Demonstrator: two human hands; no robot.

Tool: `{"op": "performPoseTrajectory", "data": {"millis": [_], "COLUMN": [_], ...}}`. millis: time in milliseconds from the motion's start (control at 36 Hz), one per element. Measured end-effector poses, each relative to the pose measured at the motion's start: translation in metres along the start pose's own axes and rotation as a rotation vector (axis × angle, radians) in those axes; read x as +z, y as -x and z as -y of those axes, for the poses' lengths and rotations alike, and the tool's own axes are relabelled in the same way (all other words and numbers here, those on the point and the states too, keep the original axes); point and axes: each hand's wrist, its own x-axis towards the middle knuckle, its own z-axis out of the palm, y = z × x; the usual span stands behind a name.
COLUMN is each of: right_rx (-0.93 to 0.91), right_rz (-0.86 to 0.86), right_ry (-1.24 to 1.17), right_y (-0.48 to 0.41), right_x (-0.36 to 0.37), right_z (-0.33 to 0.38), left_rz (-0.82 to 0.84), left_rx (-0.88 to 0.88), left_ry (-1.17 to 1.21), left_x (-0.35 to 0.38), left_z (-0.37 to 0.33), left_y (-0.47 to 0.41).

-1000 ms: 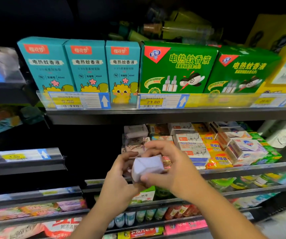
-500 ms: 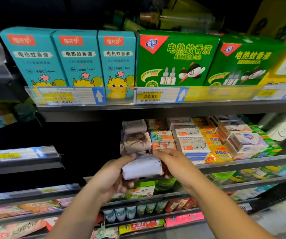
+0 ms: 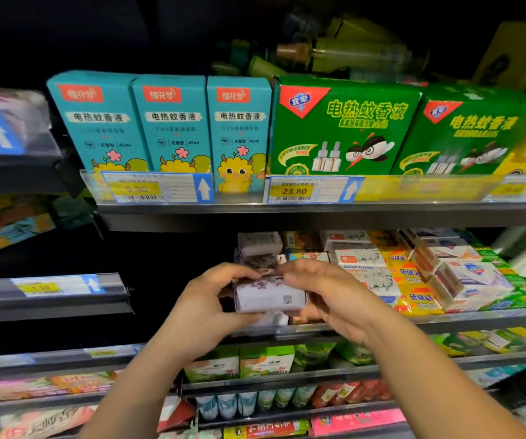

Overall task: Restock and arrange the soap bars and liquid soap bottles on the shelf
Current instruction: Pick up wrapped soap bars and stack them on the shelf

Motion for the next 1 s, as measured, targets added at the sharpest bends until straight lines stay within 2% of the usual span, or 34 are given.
{"op": "performPoseTrajectory", "data": {"millis": [56,111,222,306,389,472,528,639,694,833,917,1000], "right_rx": [-0.076,-0.135,-0.172,-0.248,-0.349,-0.516,-0.529,-0.389,-0.43,-0.483,-0.535,-0.548], "right_rz": [-0.022,-0.052,-0.02,-0.009,-0.094,-0.245,-0.223,-0.108,-0.131,-0.179,-0.178,-0.2], "right_ry": [0.08,0.164,0.06,0.155,0.437,1.103,1.322,1.355,1.361,1.345,1.353,1.377], "right_y": [-0.004,-0.009,-0.02,-0.032,-0.047,-0.061,-0.07,-0.084,-0.087,-0.092,-0.095,-0.093], "right_x": [-0.001,0.0,0.005,0.006,0.002,-0.01,-0.016,-0.023,-0.026,-0.032,-0.034,-0.035], "right_z": [-0.006,-0.014,-0.026,-0.03,-0.03,-0.03,-0.034,-0.052,-0.059,-0.065,-0.07,-0.073], "left_rz": [0.104,0.141,0.016,-0.008,-0.041,-0.095,-0.12,-0.11,-0.049,0.019,-0.056,-0.136], "left_rx": [0.033,0.034,0.026,-0.019,-0.076,-0.2,-0.278,-0.349,-0.401,-0.36,-0.384,-0.301], "left_ry": [-0.122,-0.202,-0.356,-0.317,-0.31,-0.329,-0.382,-0.544,-0.57,-0.7,-0.724,-0.76], "left_x": [-0.004,-0.003,0.006,0.008,0.005,0.0,0.0,-0.002,-0.004,-0.012,-0.017,-0.013], "left_z": [0.005,0.008,0.008,0.019,0.04,0.065,0.079,0.099,0.106,0.111,0.1,0.092], "left_y": [0.001,0.002,0.002,0.002,0.005,0.006,0.003,-0.003,-0.007,-0.021,-0.031,-0.034]}}
